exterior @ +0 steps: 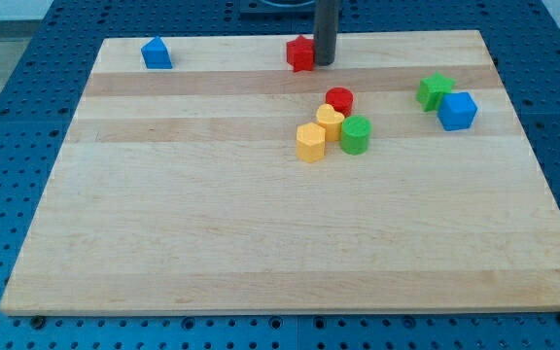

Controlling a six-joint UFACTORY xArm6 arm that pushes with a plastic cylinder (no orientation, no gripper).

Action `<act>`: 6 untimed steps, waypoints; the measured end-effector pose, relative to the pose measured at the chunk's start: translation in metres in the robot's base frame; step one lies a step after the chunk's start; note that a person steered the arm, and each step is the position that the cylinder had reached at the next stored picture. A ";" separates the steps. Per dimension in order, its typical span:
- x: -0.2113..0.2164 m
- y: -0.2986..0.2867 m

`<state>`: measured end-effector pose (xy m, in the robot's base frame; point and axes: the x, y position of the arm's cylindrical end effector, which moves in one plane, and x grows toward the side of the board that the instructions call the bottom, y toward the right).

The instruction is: Slide the red circle along with the group of blocks slightly down

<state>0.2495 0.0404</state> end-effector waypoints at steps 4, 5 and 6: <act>0.032 0.018; 0.050 0.033; 0.077 0.035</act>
